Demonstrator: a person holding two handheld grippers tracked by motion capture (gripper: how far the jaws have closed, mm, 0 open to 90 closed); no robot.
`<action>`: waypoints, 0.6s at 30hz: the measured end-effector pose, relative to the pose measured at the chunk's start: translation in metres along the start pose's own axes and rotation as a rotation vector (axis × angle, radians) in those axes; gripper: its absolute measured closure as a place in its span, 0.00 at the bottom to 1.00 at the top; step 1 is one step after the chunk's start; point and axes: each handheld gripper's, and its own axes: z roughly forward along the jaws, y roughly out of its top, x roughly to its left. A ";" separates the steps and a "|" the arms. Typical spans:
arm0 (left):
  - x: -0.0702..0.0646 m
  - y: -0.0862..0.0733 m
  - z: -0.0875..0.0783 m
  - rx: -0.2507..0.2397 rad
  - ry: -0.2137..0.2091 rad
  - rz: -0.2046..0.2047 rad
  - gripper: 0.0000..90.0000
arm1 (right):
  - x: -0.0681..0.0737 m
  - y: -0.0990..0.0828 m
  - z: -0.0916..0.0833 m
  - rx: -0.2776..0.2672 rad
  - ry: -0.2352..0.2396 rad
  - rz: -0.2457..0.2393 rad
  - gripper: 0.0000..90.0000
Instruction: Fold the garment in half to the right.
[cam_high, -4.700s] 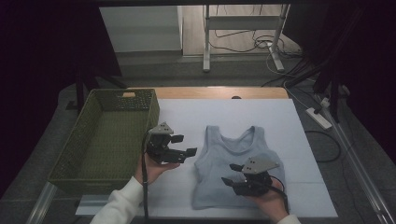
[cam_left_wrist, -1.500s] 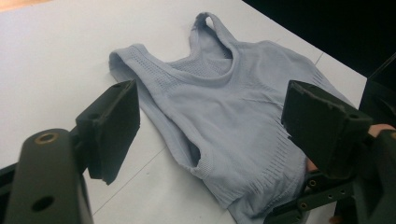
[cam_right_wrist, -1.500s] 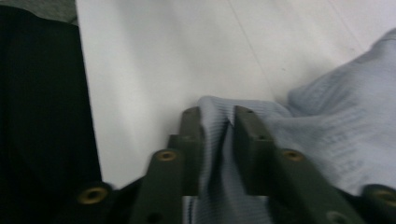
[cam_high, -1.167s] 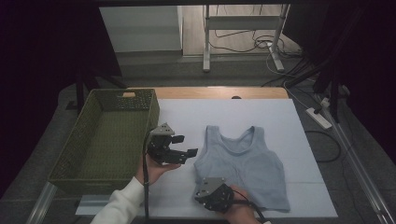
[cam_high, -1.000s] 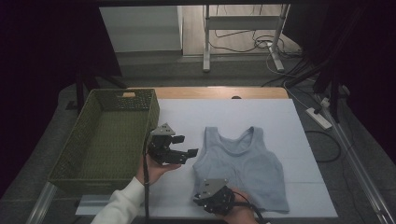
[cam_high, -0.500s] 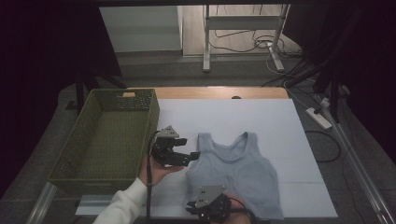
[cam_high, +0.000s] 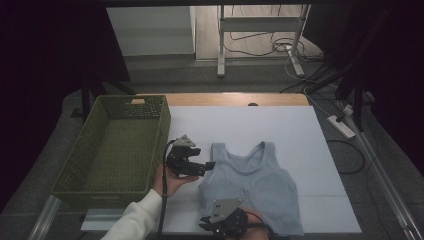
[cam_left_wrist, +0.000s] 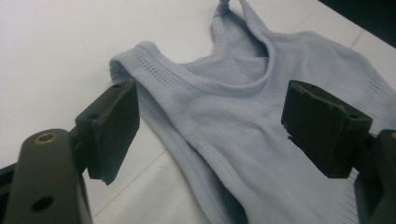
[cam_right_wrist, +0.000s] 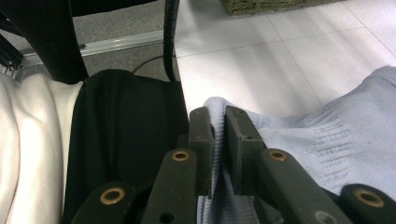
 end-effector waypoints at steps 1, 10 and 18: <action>0.002 0.000 0.003 0.008 0.001 -0.005 0.23 | 0.000 0.000 0.000 0.001 0.001 0.000 0.90; 0.012 0.000 0.021 0.049 0.017 -0.016 0.24 | 0.000 -0.001 0.000 -0.001 0.007 -0.002 0.90; 0.018 0.002 0.035 0.060 0.023 -0.026 0.24 | 0.000 -0.001 0.000 -0.003 0.003 -0.009 0.90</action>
